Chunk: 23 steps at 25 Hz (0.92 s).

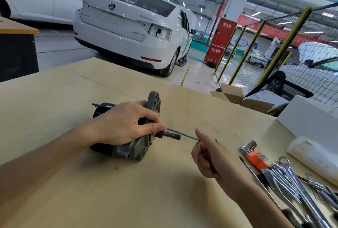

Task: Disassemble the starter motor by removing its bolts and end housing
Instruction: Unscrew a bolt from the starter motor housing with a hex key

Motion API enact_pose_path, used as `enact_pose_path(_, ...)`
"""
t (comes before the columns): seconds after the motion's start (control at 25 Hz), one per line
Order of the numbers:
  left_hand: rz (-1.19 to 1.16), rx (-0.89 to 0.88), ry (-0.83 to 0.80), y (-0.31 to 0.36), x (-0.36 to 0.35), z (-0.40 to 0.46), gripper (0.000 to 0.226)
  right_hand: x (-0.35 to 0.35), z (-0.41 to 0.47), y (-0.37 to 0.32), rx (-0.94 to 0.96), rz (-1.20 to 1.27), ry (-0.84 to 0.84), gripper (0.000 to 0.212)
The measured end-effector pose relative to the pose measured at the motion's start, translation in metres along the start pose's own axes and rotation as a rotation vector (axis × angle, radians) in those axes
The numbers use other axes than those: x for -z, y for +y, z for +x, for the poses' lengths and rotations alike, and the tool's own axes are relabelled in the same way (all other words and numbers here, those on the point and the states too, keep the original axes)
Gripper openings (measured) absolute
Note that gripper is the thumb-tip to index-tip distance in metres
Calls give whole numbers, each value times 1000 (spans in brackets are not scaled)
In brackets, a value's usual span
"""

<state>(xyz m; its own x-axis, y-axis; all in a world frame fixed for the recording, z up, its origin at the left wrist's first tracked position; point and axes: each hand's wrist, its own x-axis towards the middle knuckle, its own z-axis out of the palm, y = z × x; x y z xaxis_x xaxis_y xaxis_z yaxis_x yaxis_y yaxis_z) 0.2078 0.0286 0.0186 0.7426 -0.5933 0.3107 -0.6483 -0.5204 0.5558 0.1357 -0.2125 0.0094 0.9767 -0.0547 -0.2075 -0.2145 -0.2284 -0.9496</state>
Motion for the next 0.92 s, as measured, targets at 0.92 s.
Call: enact_pose_path(0.92, 46, 27, -60, 3, 0, 0, 35, 12, -11, -1, 1152, -1007, 351, 26)
